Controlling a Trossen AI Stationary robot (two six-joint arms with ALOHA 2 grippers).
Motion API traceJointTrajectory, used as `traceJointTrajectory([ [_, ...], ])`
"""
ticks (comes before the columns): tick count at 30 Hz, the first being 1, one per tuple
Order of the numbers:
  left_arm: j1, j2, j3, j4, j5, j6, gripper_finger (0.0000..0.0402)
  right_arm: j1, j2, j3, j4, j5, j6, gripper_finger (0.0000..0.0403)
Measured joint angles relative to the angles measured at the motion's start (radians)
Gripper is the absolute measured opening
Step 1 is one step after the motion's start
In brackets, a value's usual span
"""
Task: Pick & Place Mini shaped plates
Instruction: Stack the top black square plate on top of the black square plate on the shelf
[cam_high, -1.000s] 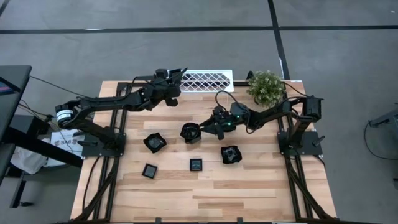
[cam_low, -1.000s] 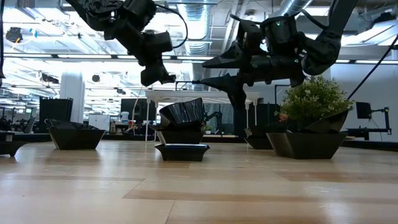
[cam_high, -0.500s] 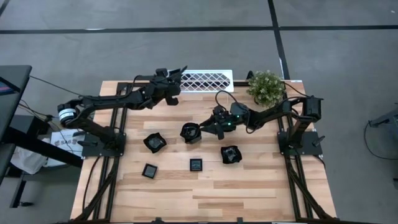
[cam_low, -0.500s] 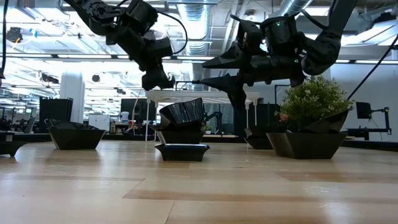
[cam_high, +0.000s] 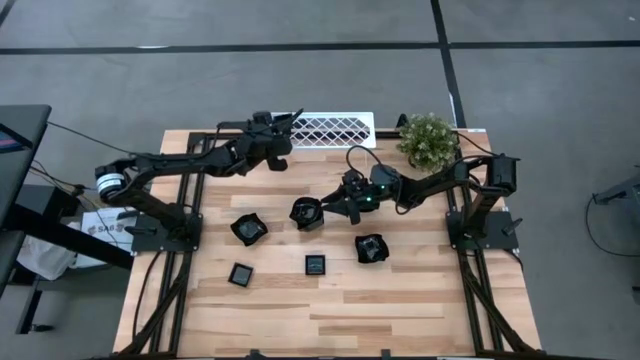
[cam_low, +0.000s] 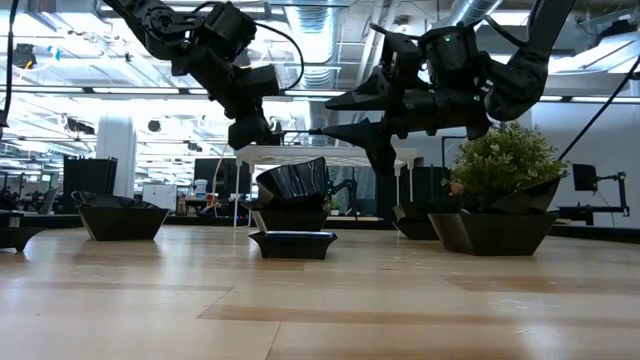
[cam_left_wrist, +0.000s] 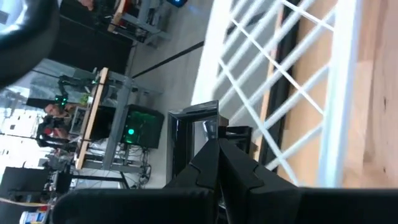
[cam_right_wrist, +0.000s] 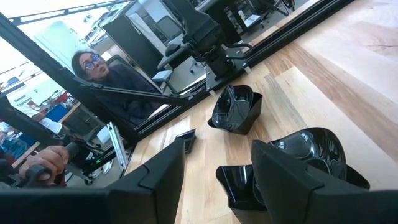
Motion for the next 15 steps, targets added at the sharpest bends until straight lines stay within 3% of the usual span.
traceJointTrajectory([
  [15, 0.0, 0.0, -0.027, 0.006, -0.008, 0.021, 0.0007, 0.0, 0.0, 0.0, 0.0, 0.0, 0.0, 0.0183],
])
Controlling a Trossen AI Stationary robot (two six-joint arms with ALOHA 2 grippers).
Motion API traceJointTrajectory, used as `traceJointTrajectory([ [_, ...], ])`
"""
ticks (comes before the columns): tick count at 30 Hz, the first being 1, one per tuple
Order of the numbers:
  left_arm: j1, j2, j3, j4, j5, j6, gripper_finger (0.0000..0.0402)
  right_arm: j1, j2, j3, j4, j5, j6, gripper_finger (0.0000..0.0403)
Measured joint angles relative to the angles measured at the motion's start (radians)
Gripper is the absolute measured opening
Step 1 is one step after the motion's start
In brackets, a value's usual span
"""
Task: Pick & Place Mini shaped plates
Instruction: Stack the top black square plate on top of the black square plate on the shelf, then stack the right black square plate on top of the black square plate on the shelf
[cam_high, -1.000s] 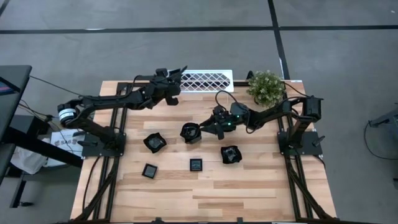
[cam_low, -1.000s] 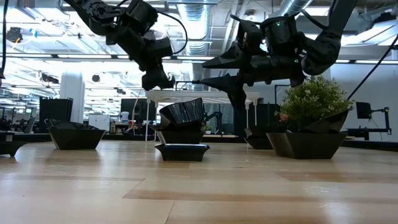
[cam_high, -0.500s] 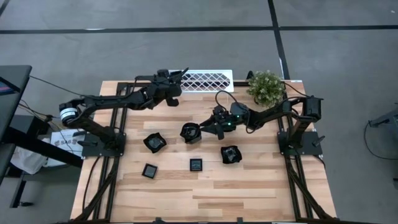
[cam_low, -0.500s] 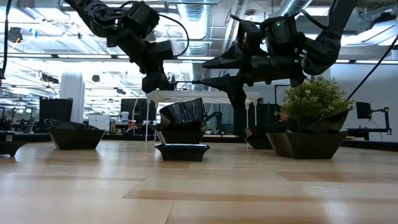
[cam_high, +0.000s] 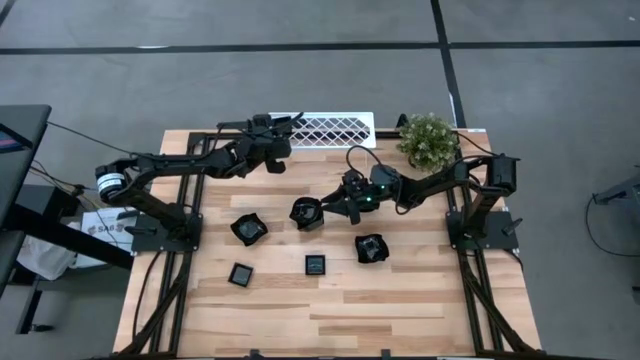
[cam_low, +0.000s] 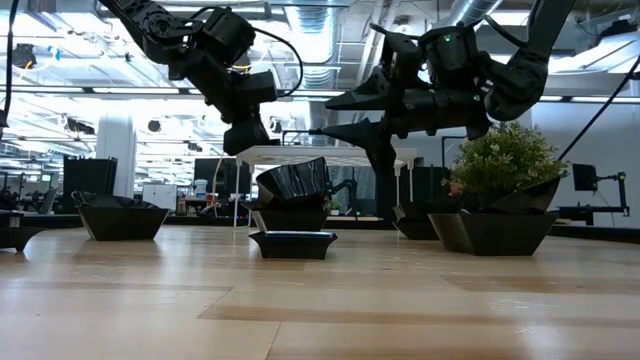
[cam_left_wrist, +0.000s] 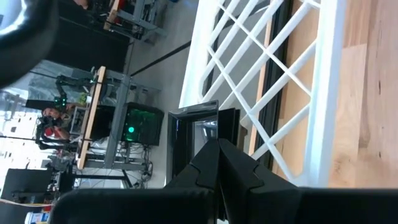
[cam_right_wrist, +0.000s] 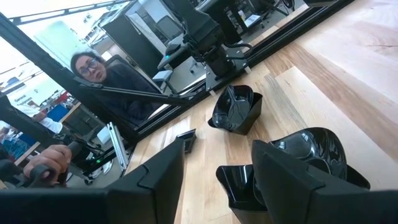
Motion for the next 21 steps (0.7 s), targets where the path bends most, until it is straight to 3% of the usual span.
traceJointTrajectory([
  [8, 0.0, 0.0, 0.0, 0.001, 0.033, -0.002, 0.0019, 0.0, 0.0, 0.0, 0.0, 0.0, 0.0, 0.0182],
  [21, -0.001, -0.001, -0.001, 0.009, 0.021, -0.001, 0.0117, 0.0, 0.0, 0.0, 0.0, 0.0, 0.0, 0.0181],
])
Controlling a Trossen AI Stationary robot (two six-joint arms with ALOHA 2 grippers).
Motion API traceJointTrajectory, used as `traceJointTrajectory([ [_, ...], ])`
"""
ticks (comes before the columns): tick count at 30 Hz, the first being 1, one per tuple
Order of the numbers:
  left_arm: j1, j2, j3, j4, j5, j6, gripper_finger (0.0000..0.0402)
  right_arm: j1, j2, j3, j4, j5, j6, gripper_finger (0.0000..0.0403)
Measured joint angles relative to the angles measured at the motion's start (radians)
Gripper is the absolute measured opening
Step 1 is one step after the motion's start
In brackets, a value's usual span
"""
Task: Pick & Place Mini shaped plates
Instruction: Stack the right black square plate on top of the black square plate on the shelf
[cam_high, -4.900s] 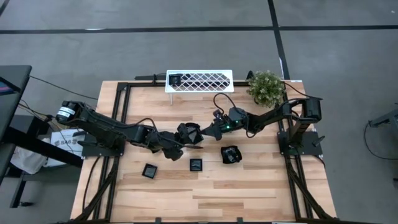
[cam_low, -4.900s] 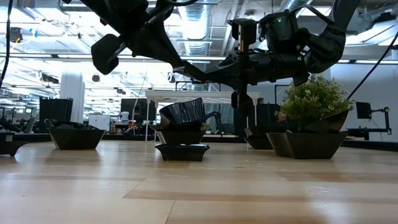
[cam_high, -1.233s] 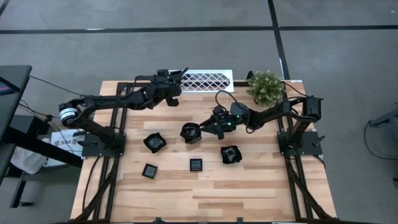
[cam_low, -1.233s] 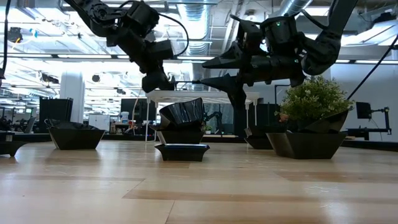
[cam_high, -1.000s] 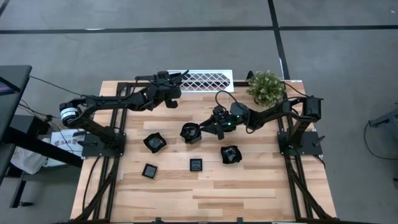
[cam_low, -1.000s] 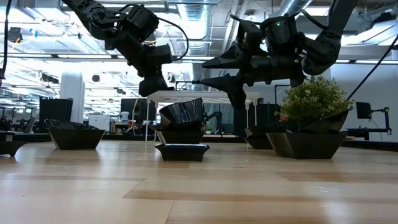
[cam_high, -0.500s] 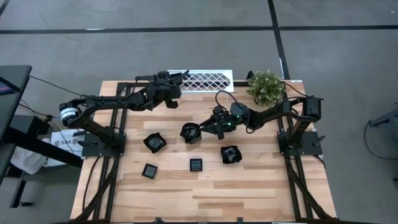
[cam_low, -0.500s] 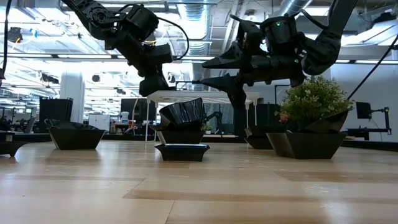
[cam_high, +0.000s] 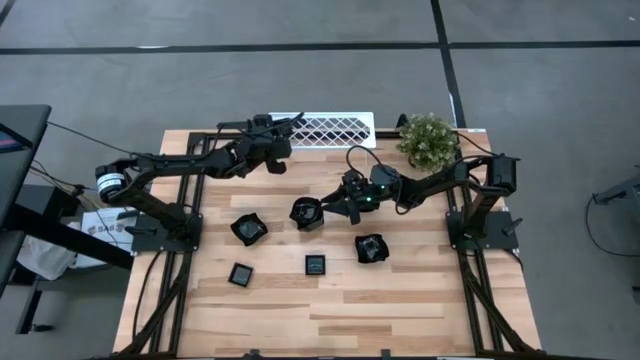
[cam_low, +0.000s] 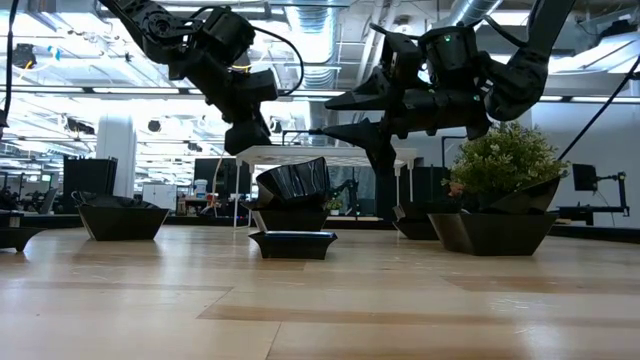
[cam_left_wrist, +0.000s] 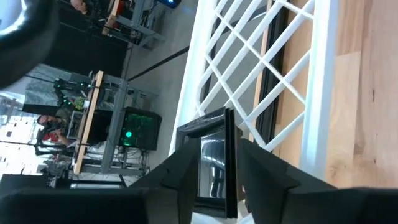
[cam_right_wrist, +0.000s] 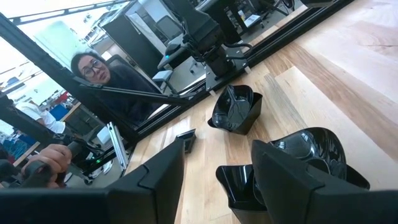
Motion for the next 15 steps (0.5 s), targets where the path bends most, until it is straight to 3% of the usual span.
traceJointTrajectory([
  [8, -0.024, -0.058, -0.001, 0.009, -0.066, 0.035, 0.0134, 0.0, 0.0, 0.0, 0.0, 0.0, -0.011, 0.0183],
  [12, -0.04, -0.171, -0.001, 0.005, -0.092, 0.026, 0.0134, 0.0, 0.0, 0.0, 0.0, 0.0, -0.027, 0.0185],
  [15, -0.061, -0.295, -0.001, -0.028, -0.118, -0.07, 0.0134, 0.005, 0.0, 0.0, 0.0, 0.0, -0.027, 0.0184],
])
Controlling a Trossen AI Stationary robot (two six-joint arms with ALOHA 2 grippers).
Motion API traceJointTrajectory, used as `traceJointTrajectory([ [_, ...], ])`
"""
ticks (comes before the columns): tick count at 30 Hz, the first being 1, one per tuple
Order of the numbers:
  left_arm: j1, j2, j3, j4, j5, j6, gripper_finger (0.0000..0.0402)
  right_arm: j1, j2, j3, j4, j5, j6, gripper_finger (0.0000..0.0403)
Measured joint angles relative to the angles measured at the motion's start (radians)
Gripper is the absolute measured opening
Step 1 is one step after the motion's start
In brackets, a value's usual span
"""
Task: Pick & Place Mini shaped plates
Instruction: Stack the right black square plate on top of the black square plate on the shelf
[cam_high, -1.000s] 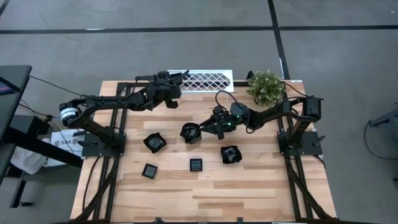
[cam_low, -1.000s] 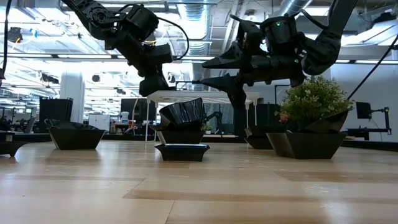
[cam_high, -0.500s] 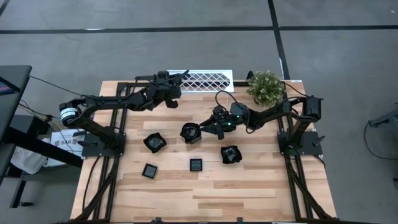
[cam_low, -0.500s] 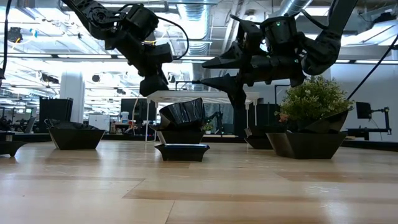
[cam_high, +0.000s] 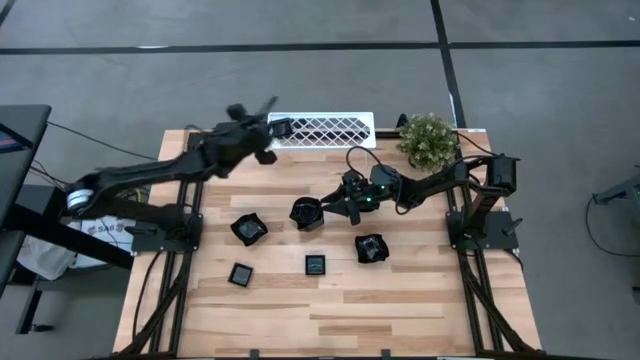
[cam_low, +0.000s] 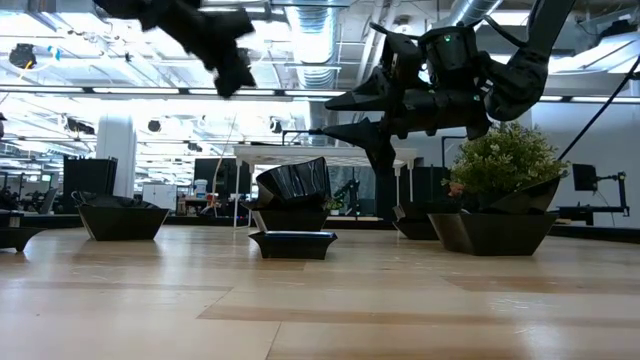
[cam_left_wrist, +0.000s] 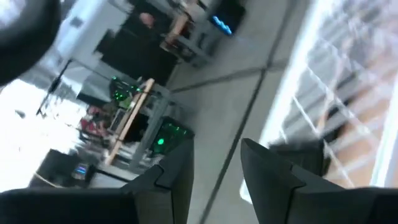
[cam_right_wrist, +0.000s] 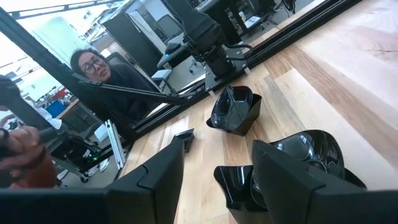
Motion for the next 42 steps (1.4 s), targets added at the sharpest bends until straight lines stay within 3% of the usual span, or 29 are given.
traceJointTrajectory([
  [3, -0.044, -0.128, 0.0, -0.123, 0.038, -0.191, 0.0132, 0.013, 0.0, 0.0, 0.0, 0.001, -0.023, 0.0181],
  [7, -0.143, -0.257, -0.002, -0.373, 0.256, -0.458, 0.0132, 0.031, 0.0, 0.0, 0.001, 0.0, -0.036, 0.0178],
  [10, -0.257, -0.326, -0.073, -0.401, 0.369, -0.669, 0.0131, 0.035, -0.008, 0.0, -0.004, 0.0, -0.053, 0.0178],
  [15, -0.525, -0.397, -0.283, -0.386, 0.322, -0.975, 0.0131, 0.046, -0.061, -0.008, -0.014, -0.001, -0.1, 0.018],
  [20, -0.799, -0.403, -0.434, -0.282, 0.118, -1.297, 0.0131, 0.081, -0.161, -0.017, -0.144, -0.003, -0.226, 0.0178],
  [24, -0.961, -0.38, -0.503, -0.09, -0.076, -1.283, 0.0131, 0.147, -0.252, -0.017, -0.305, -0.003, -0.381, 0.0176],
  [27, -1.01, -0.35, -0.541, 0.062, -0.176, -1.201, 0.0131, 0.215, -0.319, -0.017, -0.415, -0.003, -0.499, 0.0178],
  [37, -1.015, -0.217, -0.585, 0.279, -0.179, -1.15, 0.0131, 0.444, -0.417, -0.017, -0.448, 0.007, -0.776, 0.0181],
  [39, -1.011, -0.196, -0.585, 0.318, -0.179, -1.127, 0.0131, 0.485, -0.398, -0.005, -0.446, 0.064, -0.782, 0.0179],
  [42, -1.012, -0.159, -0.585, 0.395, -0.179, -1.102, 0.0131, 0.544, -0.346, 0.013, -0.454, 0.268, -0.741, 0.0174],
])
